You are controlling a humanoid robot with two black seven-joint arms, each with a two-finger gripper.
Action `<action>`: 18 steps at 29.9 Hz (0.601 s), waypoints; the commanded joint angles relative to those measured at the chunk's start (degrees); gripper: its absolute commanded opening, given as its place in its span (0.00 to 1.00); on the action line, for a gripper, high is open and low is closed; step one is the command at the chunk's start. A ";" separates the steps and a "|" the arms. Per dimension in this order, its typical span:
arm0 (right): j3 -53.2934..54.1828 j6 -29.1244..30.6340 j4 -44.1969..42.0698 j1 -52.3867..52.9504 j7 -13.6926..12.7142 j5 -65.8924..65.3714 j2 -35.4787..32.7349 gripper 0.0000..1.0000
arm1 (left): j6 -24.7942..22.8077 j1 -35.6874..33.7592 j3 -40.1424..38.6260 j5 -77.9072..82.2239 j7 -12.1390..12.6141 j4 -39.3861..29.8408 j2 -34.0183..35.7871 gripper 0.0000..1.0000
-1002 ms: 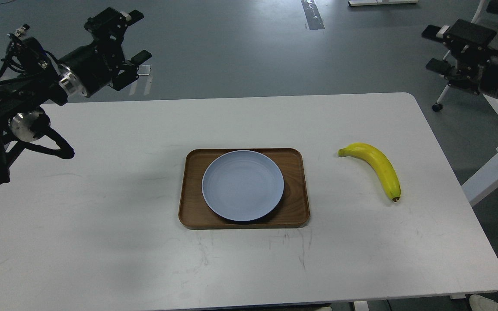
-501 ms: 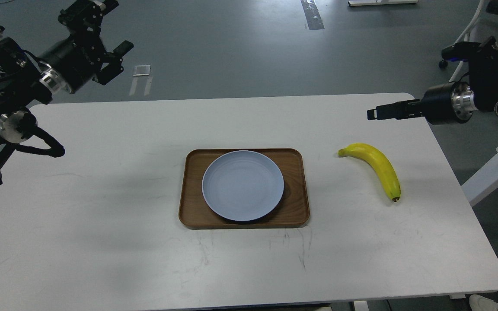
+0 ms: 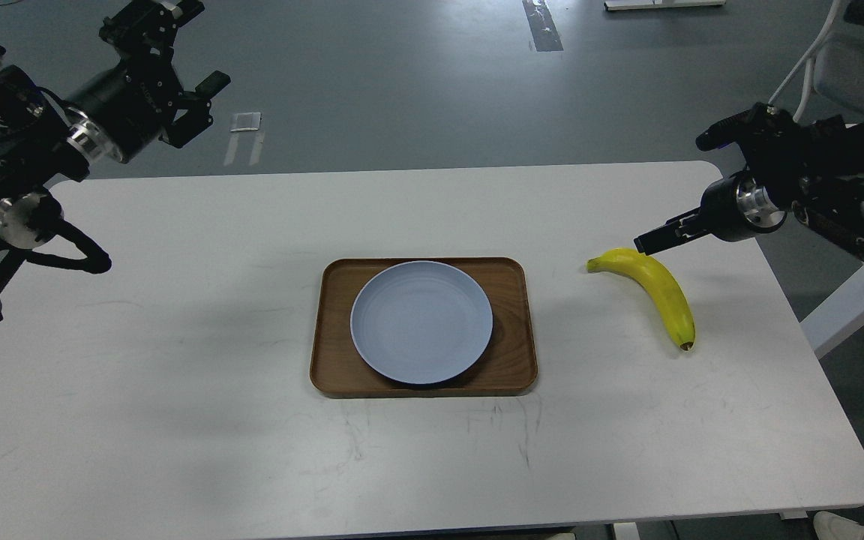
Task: Place banana on plate with both arms
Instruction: 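Move the right gripper down toward the yellow banana, then grasp the banana's upper end with the right gripper and lift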
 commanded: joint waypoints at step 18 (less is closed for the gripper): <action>-6.43 -0.25 -12.92 -8.14 -0.02 0.26 11.96 1.00 | 0.00 0.79 0.01 0.01 0.00 0.00 1.68 0.98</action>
